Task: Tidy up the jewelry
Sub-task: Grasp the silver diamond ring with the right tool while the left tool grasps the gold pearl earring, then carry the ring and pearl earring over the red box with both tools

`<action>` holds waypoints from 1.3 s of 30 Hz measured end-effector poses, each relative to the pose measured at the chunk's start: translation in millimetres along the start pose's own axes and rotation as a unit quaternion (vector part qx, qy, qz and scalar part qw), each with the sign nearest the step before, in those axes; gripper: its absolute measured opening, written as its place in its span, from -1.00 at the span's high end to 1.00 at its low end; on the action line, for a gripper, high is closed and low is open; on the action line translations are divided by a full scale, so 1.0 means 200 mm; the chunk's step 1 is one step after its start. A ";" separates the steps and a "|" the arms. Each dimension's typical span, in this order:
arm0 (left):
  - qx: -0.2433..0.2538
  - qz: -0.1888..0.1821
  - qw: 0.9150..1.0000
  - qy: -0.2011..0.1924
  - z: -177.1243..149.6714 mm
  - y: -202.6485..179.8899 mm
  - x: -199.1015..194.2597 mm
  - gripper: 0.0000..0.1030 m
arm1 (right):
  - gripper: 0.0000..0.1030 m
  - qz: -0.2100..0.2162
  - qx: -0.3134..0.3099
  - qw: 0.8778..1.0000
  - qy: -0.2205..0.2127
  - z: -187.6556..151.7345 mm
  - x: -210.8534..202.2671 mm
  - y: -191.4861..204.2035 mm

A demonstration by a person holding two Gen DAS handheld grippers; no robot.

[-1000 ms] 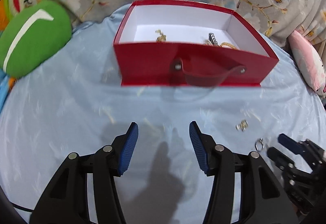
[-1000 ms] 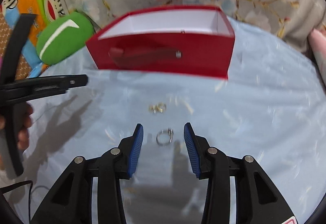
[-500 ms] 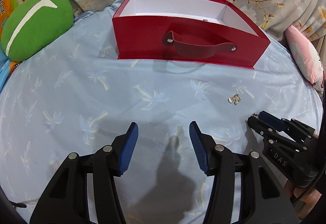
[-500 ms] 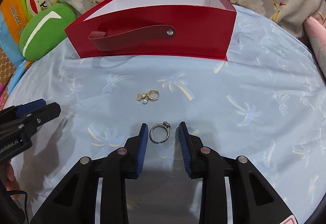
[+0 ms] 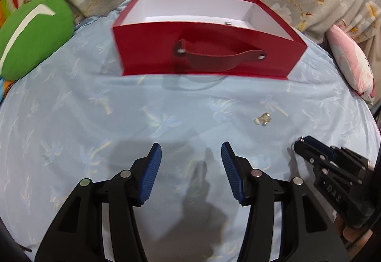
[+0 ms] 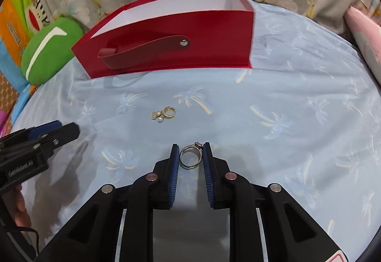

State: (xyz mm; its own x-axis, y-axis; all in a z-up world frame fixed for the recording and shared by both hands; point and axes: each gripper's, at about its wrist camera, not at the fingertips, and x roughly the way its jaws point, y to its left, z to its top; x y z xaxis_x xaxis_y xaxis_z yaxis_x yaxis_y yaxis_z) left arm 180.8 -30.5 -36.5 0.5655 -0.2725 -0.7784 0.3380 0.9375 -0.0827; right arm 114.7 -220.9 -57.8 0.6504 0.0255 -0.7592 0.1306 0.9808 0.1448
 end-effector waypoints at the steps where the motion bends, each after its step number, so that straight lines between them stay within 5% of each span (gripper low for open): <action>1: 0.009 -0.006 1.000 0.000 0.02 -0.04 0.01 0.02 | 0.64 -0.002 0.006 1.000 -0.002 -0.01 -0.02 -0.02; 12: 0.068 -0.063 0.995 0.026 0.16 -0.41 0.26 0.07 | 0.64 -0.010 0.055 0.998 -0.012 -0.11 -0.16 -0.22; 15: 0.064 -0.067 0.995 0.042 0.16 -0.42 0.32 0.46 | 0.64 -0.007 0.061 0.998 -0.011 -0.12 -0.17 -0.24; 21: 0.076 -0.059 0.995 0.023 0.12 -0.44 0.31 0.84 | 0.64 0.000 0.066 0.998 -0.011 -0.13 -0.15 -0.25; 39: 0.047 -0.067 0.996 -0.039 0.15 -0.21 -0.05 0.84 | 0.64 0.013 0.026 0.998 -0.051 0.00 -0.26 -0.13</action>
State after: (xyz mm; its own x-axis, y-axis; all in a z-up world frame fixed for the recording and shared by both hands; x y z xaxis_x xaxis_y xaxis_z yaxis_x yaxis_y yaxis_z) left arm 184.4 -73.1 -6.8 0.5668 -0.4133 -0.7127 0.4818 0.8680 -0.1202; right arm 77.6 -248.4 -21.0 0.7268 0.0287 -0.6862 0.1500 0.9684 0.1994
